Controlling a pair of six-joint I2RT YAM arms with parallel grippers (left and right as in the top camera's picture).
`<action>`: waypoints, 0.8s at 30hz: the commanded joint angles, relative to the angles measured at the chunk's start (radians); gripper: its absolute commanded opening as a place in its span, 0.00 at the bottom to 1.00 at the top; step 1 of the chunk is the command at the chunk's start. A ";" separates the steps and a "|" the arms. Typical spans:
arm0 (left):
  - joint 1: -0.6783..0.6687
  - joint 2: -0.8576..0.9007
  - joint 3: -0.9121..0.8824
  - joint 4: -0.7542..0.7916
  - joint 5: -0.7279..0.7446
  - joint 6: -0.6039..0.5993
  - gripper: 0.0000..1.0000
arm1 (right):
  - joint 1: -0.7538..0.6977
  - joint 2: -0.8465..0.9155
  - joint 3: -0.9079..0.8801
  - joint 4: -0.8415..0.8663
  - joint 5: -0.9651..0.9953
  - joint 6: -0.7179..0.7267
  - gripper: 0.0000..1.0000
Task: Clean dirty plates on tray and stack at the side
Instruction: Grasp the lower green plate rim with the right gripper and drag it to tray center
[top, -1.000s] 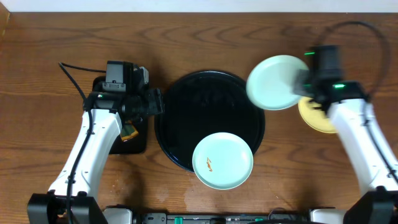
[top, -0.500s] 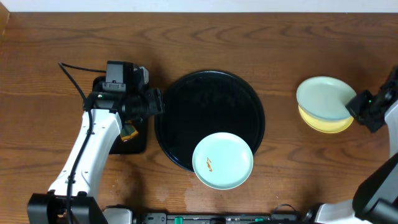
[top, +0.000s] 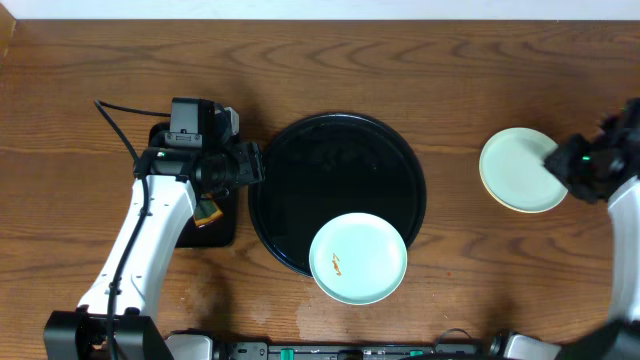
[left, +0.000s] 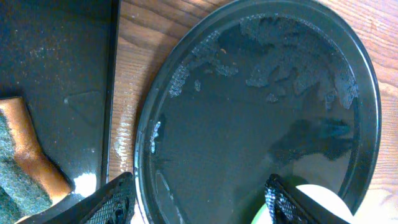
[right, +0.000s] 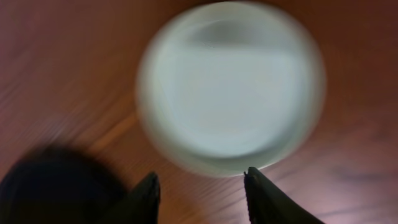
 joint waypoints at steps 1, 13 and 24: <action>0.003 -0.008 0.016 -0.015 0.005 0.009 0.68 | 0.154 -0.069 0.002 -0.035 -0.105 -0.150 0.45; 0.003 -0.008 0.016 -0.046 0.013 0.009 0.68 | 0.684 0.079 -0.119 -0.163 -0.030 -0.200 0.51; 0.003 -0.008 0.016 -0.045 0.013 0.010 0.69 | 0.812 0.249 -0.229 -0.073 -0.046 -0.228 0.21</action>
